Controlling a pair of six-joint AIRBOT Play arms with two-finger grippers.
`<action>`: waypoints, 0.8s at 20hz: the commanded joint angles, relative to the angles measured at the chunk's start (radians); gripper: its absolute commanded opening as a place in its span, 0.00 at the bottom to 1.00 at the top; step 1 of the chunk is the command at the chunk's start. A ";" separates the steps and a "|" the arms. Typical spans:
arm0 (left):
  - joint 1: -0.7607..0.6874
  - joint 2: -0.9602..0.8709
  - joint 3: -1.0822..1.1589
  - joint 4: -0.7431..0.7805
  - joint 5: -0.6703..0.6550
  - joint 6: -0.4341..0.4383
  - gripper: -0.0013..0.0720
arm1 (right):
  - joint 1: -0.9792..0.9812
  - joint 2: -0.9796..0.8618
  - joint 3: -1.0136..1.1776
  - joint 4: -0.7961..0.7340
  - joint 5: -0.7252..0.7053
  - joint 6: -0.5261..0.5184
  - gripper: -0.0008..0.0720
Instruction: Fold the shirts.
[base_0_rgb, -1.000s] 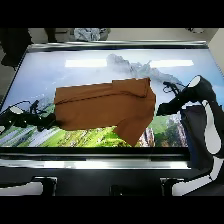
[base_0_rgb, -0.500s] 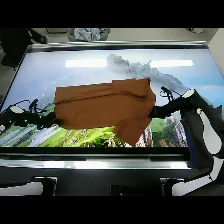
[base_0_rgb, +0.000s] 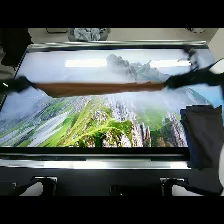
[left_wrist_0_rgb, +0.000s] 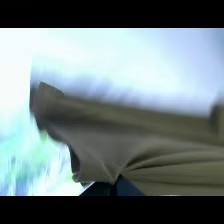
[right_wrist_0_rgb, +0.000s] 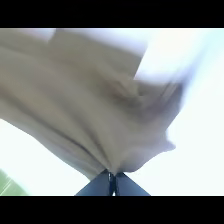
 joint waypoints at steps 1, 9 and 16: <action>0.001 0.261 0.275 0.059 0.150 0.005 0.05 | -0.007 0.334 0.240 -0.183 -0.146 -0.052 0.06; 0.001 0.521 0.319 0.096 0.216 -0.099 0.05 | -0.008 0.729 0.251 -0.380 -0.170 -0.001 0.06; 0.001 0.418 0.314 0.105 0.063 -0.095 0.05 | -0.008 0.567 0.251 -0.375 0.050 0.071 0.06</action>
